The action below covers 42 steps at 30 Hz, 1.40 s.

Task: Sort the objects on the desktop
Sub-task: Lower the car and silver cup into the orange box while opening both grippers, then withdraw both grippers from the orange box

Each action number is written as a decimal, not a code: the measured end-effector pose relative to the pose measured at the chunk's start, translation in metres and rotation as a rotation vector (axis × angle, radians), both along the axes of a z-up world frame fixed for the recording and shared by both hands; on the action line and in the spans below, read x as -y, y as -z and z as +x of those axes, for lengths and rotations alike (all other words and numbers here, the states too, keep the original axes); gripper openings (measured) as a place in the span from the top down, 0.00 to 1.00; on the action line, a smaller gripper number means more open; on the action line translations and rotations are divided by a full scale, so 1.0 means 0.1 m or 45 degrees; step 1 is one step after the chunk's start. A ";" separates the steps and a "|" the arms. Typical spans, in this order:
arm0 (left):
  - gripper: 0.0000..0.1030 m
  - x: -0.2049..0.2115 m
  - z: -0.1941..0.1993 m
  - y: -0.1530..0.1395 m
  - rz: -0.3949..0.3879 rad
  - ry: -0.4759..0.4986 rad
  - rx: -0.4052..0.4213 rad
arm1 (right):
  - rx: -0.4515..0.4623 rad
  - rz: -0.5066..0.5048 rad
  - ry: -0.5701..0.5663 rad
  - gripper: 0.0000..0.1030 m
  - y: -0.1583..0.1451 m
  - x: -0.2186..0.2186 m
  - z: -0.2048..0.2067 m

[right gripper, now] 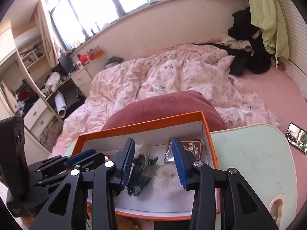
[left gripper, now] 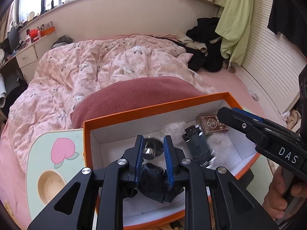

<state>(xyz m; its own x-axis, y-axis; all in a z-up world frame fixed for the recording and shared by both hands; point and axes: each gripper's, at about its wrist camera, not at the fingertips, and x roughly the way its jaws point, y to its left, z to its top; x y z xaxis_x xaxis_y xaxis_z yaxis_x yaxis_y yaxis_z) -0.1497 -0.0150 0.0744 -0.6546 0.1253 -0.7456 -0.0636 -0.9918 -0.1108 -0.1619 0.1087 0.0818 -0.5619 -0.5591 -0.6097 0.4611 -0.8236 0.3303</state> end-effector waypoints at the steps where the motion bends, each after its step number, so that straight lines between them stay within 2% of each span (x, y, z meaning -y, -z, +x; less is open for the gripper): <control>1: 0.72 0.02 0.03 -0.02 0.015 -0.002 0.001 | -0.014 0.001 -0.005 0.62 -0.03 -0.02 0.03; 3: 0.49 0.06 0.12 -0.10 0.016 -0.011 -0.033 | -0.046 0.002 -0.018 0.61 -0.07 -0.07 0.16; 5: 0.38 0.07 0.27 -0.19 -0.002 -0.031 -0.103 | -0.074 0.005 -0.026 0.61 -0.09 -0.15 0.26; 9: 0.26 0.03 0.63 -0.32 -0.027 0.008 -0.173 | -0.123 0.028 -0.044 0.48 -0.09 -0.29 0.65; 11: 0.25 -0.02 0.87 -0.29 -0.050 0.035 -0.171 | -0.141 0.049 -0.047 0.46 -0.04 -0.35 0.86; 13: 0.25 -0.07 1.08 -0.21 -0.071 0.058 -0.161 | -0.155 0.093 -0.056 0.34 0.06 -0.43 1.13; 14: 0.24 -0.08 1.16 -0.15 -0.079 0.059 -0.147 | -0.157 0.123 -0.045 0.32 0.13 -0.45 1.23; 20: 0.24 -0.11 1.49 0.31 -0.067 0.024 -0.025 | -0.086 0.310 -0.059 0.30 0.60 -0.51 1.59; 23: 0.24 -0.18 1.58 0.47 -0.101 0.026 0.008 | -0.081 0.330 -0.063 0.29 0.70 -0.52 1.67; 25: 0.24 -0.23 1.61 0.56 -0.158 0.037 0.029 | -0.091 0.355 -0.039 0.21 0.76 -0.52 1.70; 28: 0.18 -0.21 1.69 0.60 -0.153 0.025 0.003 | -0.109 0.430 -0.013 0.07 0.81 -0.47 1.71; 30: 0.05 -0.20 1.69 0.60 -0.151 0.016 0.008 | -0.112 0.445 -0.031 0.00 0.84 -0.44 1.71; 31: 0.00 -0.19 1.67 0.60 -0.150 0.007 0.015 | -0.117 0.445 -0.041 0.00 0.85 -0.43 1.71; 42: 0.00 -0.18 1.65 0.60 -0.149 -0.003 0.008 | -0.129 0.433 -0.055 0.00 0.86 -0.46 1.72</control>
